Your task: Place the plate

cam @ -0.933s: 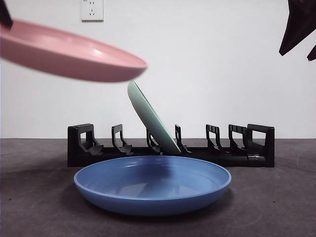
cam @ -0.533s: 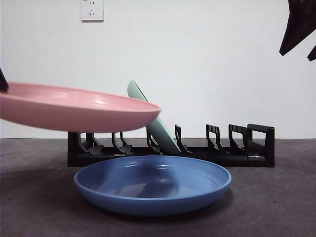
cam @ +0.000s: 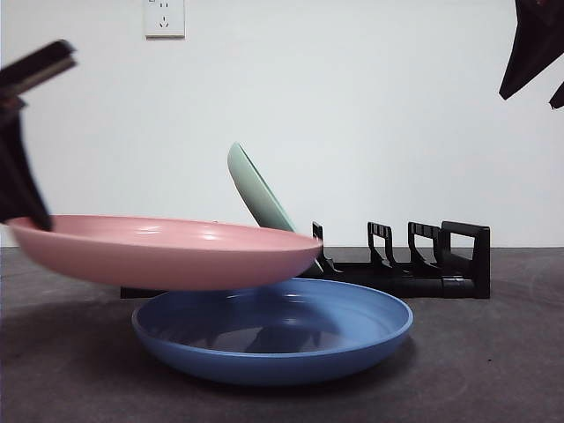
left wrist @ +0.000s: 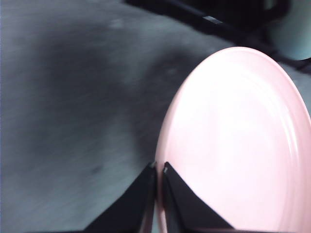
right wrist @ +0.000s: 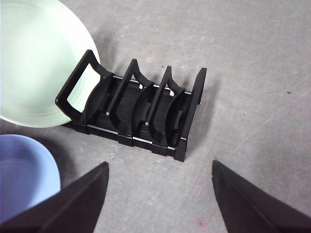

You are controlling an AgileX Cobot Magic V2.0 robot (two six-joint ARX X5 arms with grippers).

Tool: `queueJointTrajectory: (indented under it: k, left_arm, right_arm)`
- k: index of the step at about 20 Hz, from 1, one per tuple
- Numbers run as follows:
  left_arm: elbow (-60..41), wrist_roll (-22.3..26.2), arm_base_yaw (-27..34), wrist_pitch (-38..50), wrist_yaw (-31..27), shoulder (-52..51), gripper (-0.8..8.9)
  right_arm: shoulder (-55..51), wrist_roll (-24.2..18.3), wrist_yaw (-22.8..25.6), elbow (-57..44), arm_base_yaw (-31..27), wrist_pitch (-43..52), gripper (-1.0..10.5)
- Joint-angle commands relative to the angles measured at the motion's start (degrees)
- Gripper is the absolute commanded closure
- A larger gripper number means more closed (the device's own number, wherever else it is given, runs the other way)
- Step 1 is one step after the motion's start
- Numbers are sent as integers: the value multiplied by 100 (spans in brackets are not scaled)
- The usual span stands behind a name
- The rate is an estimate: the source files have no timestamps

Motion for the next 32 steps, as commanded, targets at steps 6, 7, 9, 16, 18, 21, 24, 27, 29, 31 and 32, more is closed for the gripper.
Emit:
queueJointTrajectory:
  k: [6,7,9,16,18,21,24,27,29,31,32]
  left_arm:
    - [28,-455,-564,1032,-452,1071,804]
    - [28,-472,-619,1143,-466,1165,804]
    - [28,-472,-697,1294,-496,1338,804]
    - [37,-476,-894,1757,-498,1818,804]
    - [39,-557,-949,1856,-498,1893,804]
    - [39,-555,-975,2011,-498,1923,804]
    - [39,-553,-975,2319,-496,1923,789]
    - [39,-553,-990,2358,-494,1923,686]
    - [39,-531,-990,2295,-494,1923,685]
    - [39,-529,-990,2302,-461,1921,685]
    - [39,-529,-990,2302,-422,1921,680]
  right_arm:
    - [35,44,24,46,24,15,619]
    - [35,44,24,46,24,15,618]
    - [35,44,24,46,24,15,619]
    - [35,44,26,46,24,15,619]
    - [35,44,26,46,24,17,619]
    - [35,44,26,46,24,15,619]
    - [35,46,24,46,24,15,619]
    - [35,46,24,46,24,15,619]
    - [35,46,22,46,24,15,619]
    - [35,48,22,46,24,15,619]
    - [35,52,20,46,24,15,619]
